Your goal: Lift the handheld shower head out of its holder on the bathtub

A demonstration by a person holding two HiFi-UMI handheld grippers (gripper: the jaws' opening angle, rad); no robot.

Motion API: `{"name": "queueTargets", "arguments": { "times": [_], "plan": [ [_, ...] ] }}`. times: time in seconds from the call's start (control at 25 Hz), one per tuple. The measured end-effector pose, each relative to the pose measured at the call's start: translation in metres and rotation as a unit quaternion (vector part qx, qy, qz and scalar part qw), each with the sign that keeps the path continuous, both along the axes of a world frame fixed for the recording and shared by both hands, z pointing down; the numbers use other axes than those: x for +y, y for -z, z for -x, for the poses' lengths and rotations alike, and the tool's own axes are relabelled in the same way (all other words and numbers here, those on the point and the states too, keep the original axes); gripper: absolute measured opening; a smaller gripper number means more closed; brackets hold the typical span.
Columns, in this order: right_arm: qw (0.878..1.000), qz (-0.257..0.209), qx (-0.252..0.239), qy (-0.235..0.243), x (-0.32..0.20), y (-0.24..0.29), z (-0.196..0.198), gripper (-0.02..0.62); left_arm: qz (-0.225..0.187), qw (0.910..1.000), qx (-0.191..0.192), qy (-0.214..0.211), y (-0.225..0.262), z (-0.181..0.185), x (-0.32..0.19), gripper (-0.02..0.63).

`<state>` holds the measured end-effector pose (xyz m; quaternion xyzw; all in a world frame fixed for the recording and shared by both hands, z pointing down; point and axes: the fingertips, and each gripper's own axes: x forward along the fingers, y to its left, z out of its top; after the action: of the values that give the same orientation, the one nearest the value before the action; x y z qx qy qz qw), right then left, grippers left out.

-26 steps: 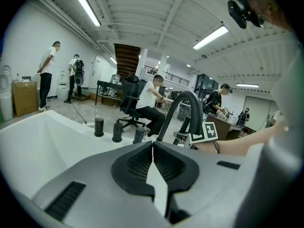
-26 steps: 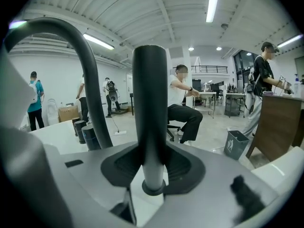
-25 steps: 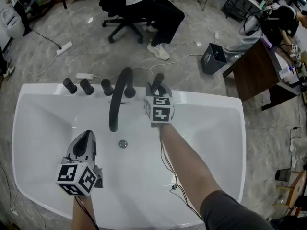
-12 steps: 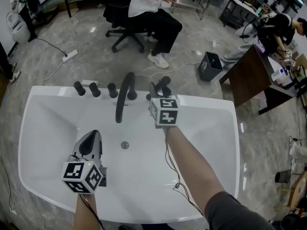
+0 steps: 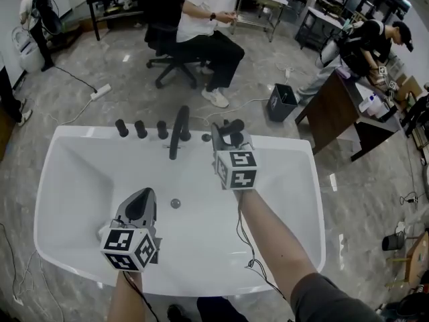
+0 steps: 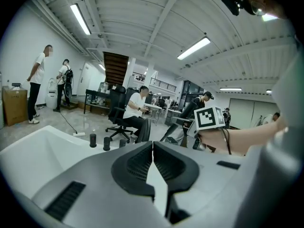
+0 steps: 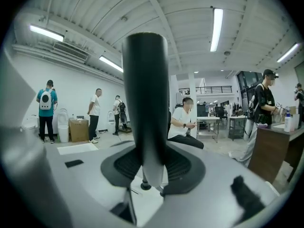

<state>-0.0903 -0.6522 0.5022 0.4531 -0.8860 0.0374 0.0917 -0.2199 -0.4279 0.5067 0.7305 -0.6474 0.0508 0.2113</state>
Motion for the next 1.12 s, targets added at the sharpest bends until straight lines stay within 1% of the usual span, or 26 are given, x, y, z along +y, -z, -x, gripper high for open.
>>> {"name": "queueTargets", "arguments": {
  "times": [0.12, 0.28, 0.4, 0.52, 0.64, 0.72, 0.92, 1.12],
  "plan": [
    [1.000, -0.003, -0.006, -0.004, 0.041, 0.021, -0.011, 0.136, -0.006, 0.9999, 0.004, -0.012, 0.015, -0.009, 0.030, 0.017],
    [1.000, -0.016, -0.013, -0.016, 0.097, 0.050, -0.026, 0.135, -0.012, 0.9992, -0.006, -0.037, 0.033, -0.016, 0.071, 0.017],
    [0.999, -0.025, -0.017, -0.028, 0.139, 0.070, -0.037, 0.135, -0.017, 0.9985, -0.006, -0.051, 0.046, -0.017, 0.103, 0.017],
    [0.998, -0.031, -0.031, -0.041, 0.183, 0.086, -0.043, 0.135, -0.020, 0.9979, -0.003, -0.062, 0.056, -0.015, 0.137, 0.017],
    [0.997, -0.044, -0.027, -0.049, 0.224, 0.100, -0.047, 0.135, -0.026, 0.9967, -0.002, -0.077, 0.066, -0.014, 0.169, 0.017],
    [0.997, -0.049, -0.023, -0.055, 0.253, 0.103, -0.050, 0.135, -0.031, 0.9956, -0.004, -0.089, 0.073, -0.014, 0.191, 0.017],
    [0.996, -0.043, -0.028, -0.076, 0.333, 0.102, -0.060, 0.135, -0.043, 0.9930, -0.003, -0.110, 0.086, -0.011, 0.247, 0.017],
    [0.994, -0.038, -0.034, -0.099, 0.402, 0.106, -0.075, 0.135, -0.053, 0.9883, -0.004, -0.143, 0.098, -0.020, 0.288, 0.017]
  ]
}}
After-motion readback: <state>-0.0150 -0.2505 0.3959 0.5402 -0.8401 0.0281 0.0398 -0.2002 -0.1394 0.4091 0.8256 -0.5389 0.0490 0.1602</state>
